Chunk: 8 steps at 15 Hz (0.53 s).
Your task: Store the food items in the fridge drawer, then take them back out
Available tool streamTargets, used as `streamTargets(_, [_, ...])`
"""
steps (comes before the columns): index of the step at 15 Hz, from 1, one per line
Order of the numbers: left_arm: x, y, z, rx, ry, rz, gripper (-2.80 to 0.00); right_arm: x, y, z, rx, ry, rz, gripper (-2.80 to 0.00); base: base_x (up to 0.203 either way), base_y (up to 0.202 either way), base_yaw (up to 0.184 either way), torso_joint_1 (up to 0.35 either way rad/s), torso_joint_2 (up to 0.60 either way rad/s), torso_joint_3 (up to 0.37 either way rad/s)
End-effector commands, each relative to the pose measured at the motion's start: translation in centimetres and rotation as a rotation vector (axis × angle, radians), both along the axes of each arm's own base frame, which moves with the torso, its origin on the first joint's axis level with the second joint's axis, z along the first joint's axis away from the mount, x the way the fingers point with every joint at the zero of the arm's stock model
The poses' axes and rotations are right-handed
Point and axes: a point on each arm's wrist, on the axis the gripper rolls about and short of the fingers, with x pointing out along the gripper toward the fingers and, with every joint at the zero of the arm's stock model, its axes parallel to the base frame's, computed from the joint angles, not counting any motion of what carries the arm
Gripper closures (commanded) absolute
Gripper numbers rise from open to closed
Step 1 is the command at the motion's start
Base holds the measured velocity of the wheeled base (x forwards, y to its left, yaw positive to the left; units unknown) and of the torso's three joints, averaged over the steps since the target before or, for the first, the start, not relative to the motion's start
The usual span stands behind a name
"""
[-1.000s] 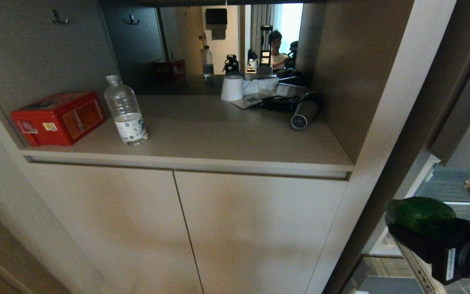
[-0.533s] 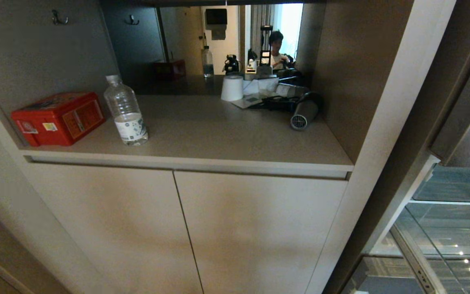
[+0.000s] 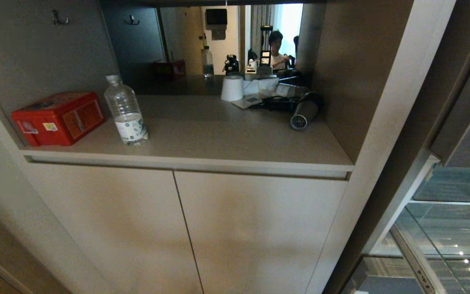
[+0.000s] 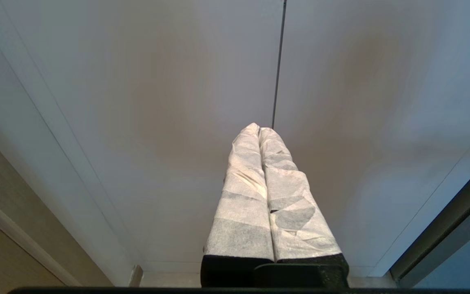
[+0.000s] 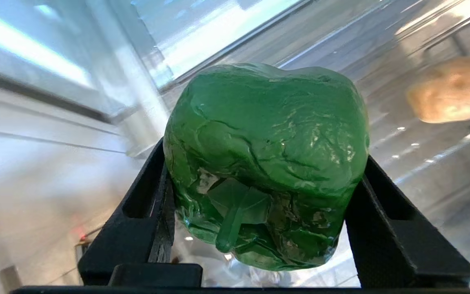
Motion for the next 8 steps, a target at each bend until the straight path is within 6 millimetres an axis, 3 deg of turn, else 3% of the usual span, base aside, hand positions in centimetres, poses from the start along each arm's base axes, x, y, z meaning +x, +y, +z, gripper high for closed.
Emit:
streamTargets(1, [0.1, 0.0, -0.3, 0.0, 0.01, 0.0, 0.0, 2.2, -2.1, -2.5, 0.07, 0.077, -0.006, 0.0, 0.0, 0.0, 0.0, 0.0, 0.0, 0.0])
streamTargets(5, [0.1, 0.0, -0.3, 0.0, 0.01, 0.0, 0.0, 5.0, -4.6, -4.6, 0.067, 0.084, -0.005, 0.0, 0.0, 0.0, 0.0, 0.0, 0.0, 0.0])
streamTargets(8, [0.1, 0.0, -0.3, 0.0, 0.01, 0.0, 0.0, 5.4, -5.0, -5.1, 0.068, 0.104, 0.003, 0.0, 0.0, 0.0, 0.0, 0.0, 0.0, 0.0])
